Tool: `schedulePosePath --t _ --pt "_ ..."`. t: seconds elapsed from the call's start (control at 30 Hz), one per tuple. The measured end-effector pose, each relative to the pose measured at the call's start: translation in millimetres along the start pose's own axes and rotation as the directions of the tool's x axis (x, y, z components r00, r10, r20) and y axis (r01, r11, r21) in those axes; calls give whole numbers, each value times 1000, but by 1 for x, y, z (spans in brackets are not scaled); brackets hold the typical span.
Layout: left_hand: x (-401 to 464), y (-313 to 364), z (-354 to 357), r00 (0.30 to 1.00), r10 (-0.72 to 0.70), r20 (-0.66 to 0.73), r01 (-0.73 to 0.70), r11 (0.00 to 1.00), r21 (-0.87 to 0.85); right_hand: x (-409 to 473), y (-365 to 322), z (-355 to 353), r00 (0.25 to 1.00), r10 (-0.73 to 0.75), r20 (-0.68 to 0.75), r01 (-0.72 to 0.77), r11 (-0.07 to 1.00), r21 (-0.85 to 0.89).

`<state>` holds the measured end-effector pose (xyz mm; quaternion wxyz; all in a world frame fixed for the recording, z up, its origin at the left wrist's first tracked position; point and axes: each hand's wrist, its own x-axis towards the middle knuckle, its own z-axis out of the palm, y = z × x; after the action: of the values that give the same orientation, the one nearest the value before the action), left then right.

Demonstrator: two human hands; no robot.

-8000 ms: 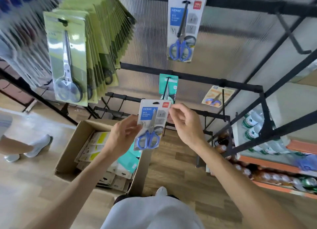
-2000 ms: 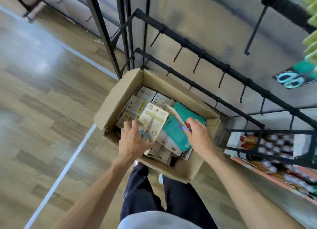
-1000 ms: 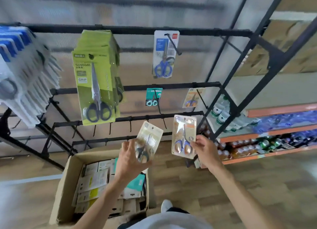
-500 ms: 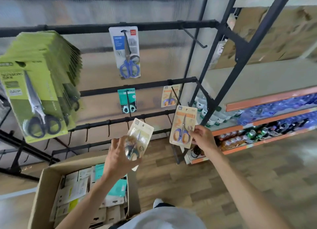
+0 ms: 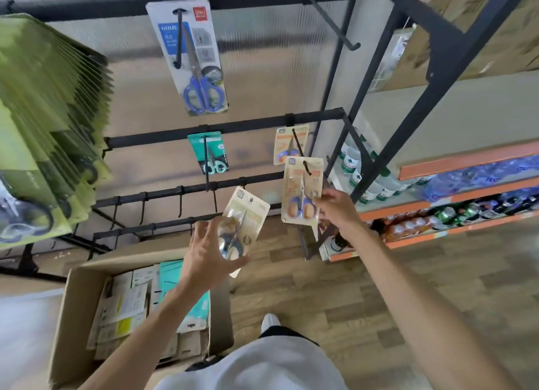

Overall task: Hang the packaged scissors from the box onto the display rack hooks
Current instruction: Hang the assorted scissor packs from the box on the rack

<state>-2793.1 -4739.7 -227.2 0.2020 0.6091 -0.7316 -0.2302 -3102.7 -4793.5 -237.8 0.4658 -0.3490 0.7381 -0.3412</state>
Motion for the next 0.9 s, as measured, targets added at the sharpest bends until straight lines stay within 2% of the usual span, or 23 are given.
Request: schedulePosePath --t 0.2,0.4,0.53,0.6,0.67,0.8,0.9 --pt "16 11 -1 999 15 -49 -13 999 33 66 -57 20 998 -33 -48 31 999 -33" --pt "16 9 -9 995 -25 -99 28 999 26 93 -64 30 995 -10 -98 2 997 -78" --pt "9 8 -10 992 -68 -105 70 997 14 85 -63 29 986 -35 -165 -8 968 -250" --pt "4 8 -9 991 -85 -99 87 996 12 69 -53 35 994 -41 -101 10 956 -295" --pt "-3 7 -8 988 -124 -88 125 992 3 42 -34 46 998 -47 48 59 958 -282" --pt "-13 -3 -3 981 -184 -67 186 982 24 -39 5 70 926 -58 373 78 996 -39" --pt "-14 -7 3 970 -239 -32 240 969 52 -89 16 82 903 -136 408 95 988 120"
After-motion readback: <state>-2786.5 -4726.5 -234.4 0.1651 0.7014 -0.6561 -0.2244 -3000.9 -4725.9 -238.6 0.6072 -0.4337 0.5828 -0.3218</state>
